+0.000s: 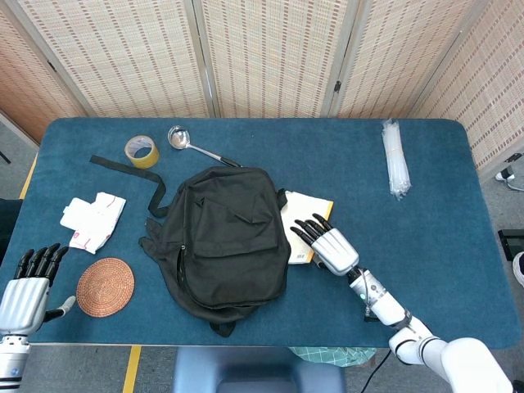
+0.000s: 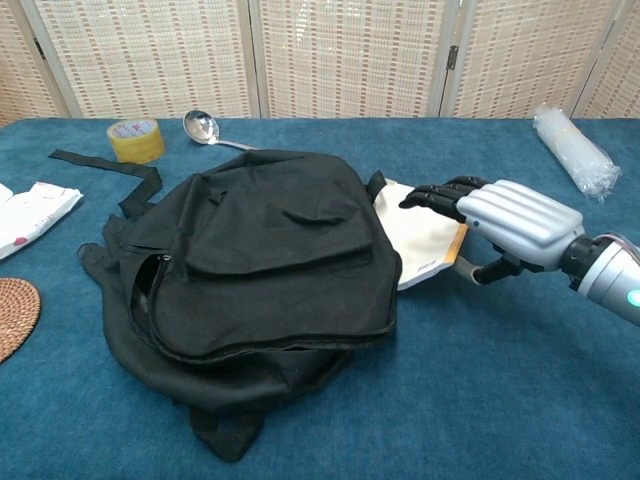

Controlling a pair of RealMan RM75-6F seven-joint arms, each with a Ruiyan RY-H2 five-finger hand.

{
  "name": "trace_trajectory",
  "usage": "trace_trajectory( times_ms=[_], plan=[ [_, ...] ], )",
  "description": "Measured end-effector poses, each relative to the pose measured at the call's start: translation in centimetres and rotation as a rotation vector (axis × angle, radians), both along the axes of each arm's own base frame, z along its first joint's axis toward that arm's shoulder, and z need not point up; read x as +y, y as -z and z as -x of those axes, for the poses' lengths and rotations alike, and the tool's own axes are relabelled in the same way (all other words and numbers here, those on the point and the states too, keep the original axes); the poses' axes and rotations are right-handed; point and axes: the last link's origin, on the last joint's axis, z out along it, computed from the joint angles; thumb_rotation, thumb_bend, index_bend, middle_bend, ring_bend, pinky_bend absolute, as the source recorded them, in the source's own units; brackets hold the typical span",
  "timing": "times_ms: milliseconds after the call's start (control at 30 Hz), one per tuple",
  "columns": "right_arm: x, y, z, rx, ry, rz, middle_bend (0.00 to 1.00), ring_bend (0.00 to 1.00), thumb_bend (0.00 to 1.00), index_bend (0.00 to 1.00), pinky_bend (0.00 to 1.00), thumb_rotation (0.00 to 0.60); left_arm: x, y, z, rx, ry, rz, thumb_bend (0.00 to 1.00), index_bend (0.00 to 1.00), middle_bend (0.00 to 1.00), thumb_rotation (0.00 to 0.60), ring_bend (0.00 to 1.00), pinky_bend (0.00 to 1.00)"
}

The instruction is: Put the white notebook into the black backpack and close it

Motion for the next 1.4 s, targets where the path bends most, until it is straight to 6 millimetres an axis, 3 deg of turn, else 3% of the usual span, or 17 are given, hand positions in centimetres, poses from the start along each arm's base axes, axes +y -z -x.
trace_trajectory(
  times_ms=[200, 1033, 1400],
  plan=[
    [-0.2, -0.23, -0.33, -0.018, 0.002, 0.015, 0.2, 0.2, 0.34, 0.37, 0.15, 0.6, 0.2, 0.06, -0.18, 0.0, 0.006, 0.004, 0.26, 0.13, 0.09, 0.6, 0.1, 0.0],
    [-0.81, -0.12, -0.7, -0.028, 0.003, 0.027, 0.36, 0.28, 0.34, 0.58, 0.2, 0.6, 0.35, 0.18, -0.12, 0.003, 0.005, 0.006, 0.26, 0.13, 0.09, 0.6, 0.1, 0.0],
    [-0.97, -0.76, -0.61, -0.027, -0.003, 0.047, 0.36, 0.31, 0.48, 0.61, 0.21, 0.6, 0.16, 0.07, 0.17, -0.004, 0.005, 0.002, 0.26, 0.12, 0.09, 0.6, 0.1, 0.0]
  ],
)
